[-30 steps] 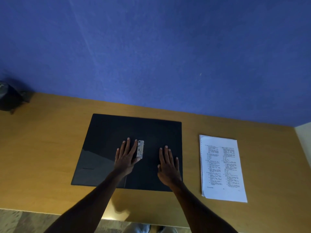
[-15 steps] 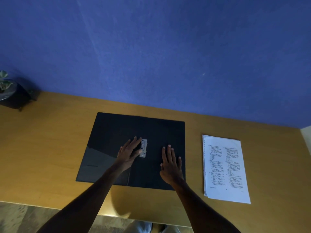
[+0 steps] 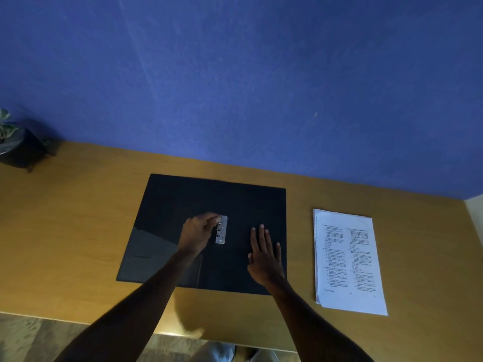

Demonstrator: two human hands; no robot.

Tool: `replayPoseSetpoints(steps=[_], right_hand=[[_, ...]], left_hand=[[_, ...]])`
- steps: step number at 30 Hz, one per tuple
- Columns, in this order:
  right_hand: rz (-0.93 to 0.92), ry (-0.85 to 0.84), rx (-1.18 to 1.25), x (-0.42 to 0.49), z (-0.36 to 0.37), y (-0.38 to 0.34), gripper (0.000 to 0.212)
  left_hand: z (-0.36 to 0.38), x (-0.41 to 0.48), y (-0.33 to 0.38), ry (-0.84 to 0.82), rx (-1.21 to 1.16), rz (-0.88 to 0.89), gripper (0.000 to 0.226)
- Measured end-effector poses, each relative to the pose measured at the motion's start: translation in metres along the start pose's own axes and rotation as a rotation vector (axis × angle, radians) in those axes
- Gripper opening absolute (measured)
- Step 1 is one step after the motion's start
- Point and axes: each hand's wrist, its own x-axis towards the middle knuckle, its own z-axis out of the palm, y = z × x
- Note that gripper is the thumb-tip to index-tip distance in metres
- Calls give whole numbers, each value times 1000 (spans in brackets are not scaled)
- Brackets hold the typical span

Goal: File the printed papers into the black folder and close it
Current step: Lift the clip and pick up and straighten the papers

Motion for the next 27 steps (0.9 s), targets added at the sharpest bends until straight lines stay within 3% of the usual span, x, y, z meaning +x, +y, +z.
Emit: replayPoseSetpoints(steps=[6, 17, 27], right_hand=[[-5, -6, 13, 2, 2, 3, 81], [2, 8, 12, 5, 8, 5, 80], [1, -12, 29, 4, 5, 5, 80]], left_hand=[[-3, 25, 13, 33, 45, 48, 19], [14, 23, -1, -238, 687, 218, 65], [19, 17, -8, -336, 714, 164, 71]])
